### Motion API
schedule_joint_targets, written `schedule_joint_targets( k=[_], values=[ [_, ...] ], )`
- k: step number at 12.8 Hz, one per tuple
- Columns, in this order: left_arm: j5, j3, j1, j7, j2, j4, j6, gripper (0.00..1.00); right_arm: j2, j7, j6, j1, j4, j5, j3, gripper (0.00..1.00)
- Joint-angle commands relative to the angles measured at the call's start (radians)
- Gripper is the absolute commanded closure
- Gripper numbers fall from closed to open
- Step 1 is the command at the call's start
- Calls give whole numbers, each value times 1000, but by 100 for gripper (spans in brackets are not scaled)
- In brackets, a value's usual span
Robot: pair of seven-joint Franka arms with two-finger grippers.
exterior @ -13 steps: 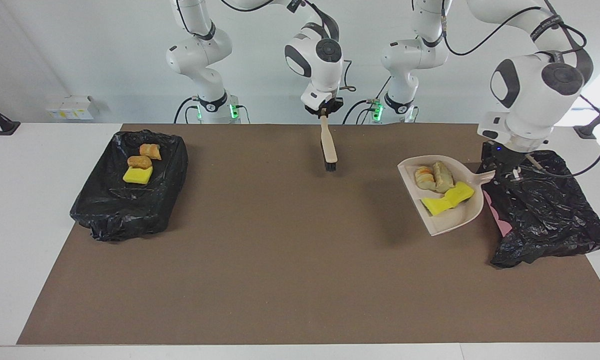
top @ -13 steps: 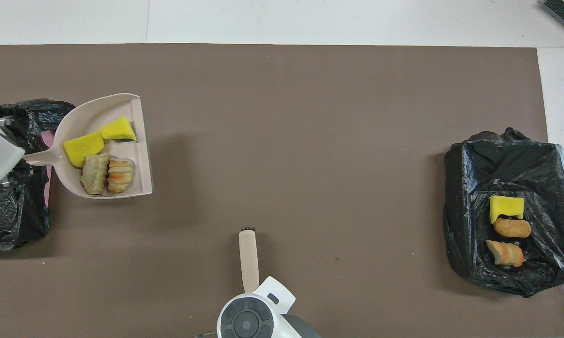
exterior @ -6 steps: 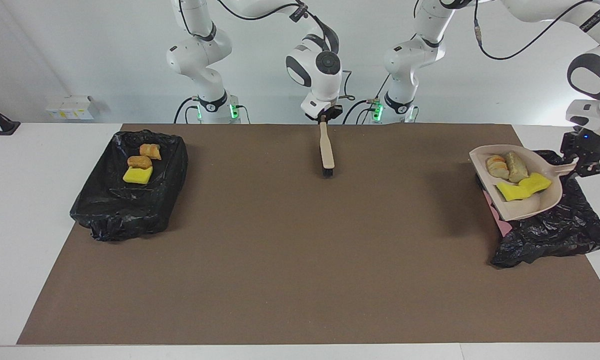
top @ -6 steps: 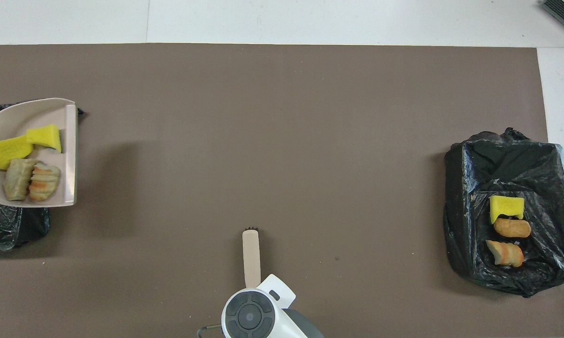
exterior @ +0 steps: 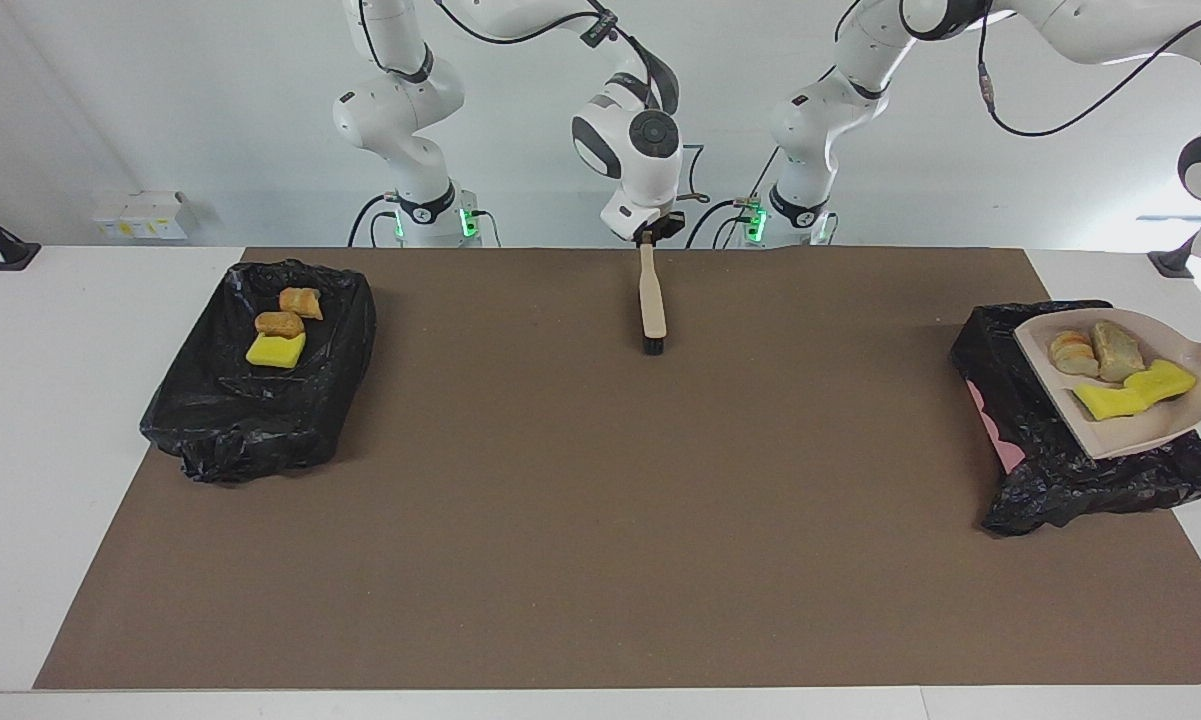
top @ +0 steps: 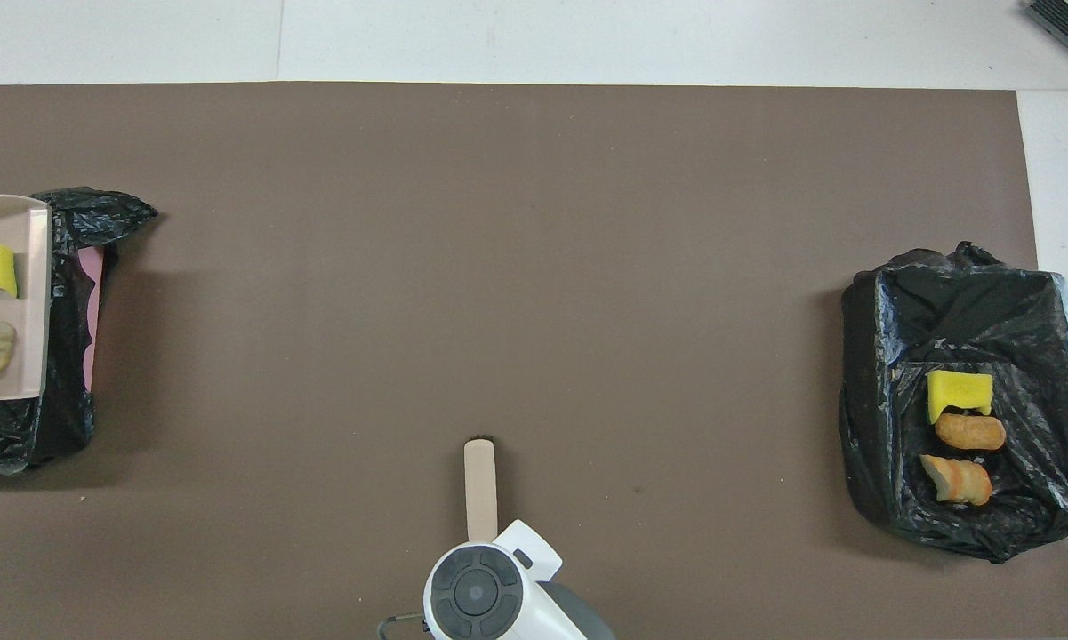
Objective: Sweep and dump trash in bin
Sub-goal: 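Tip the dustpan with the left gripper to dump scraps into the bag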
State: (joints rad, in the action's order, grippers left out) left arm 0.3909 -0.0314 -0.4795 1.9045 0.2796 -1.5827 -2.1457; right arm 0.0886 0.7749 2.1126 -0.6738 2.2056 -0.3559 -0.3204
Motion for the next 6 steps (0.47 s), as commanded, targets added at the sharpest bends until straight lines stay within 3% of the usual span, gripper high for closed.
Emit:
schedule_joint_targets(
  k=[1, 2, 3, 6],
  values=[
    [145, -9, 13, -135, -35, -69, -30, 100, -6, -39, 49, 10, 20, -35, -2, 67],
    [260, -9, 42, -180, -54, -94, -25, 100, -3, -37, 50, 11, 20, -35, -2, 63],
    [361, -9, 48, -233, -69, -117, -25, 100, 0, -29, 56, 13, 17, -35, 1, 52],
    [530, -9, 50, -347, -118, -181, -23, 100, 16, -35, 72, 46, -10, -18, 7, 42]
  ],
)
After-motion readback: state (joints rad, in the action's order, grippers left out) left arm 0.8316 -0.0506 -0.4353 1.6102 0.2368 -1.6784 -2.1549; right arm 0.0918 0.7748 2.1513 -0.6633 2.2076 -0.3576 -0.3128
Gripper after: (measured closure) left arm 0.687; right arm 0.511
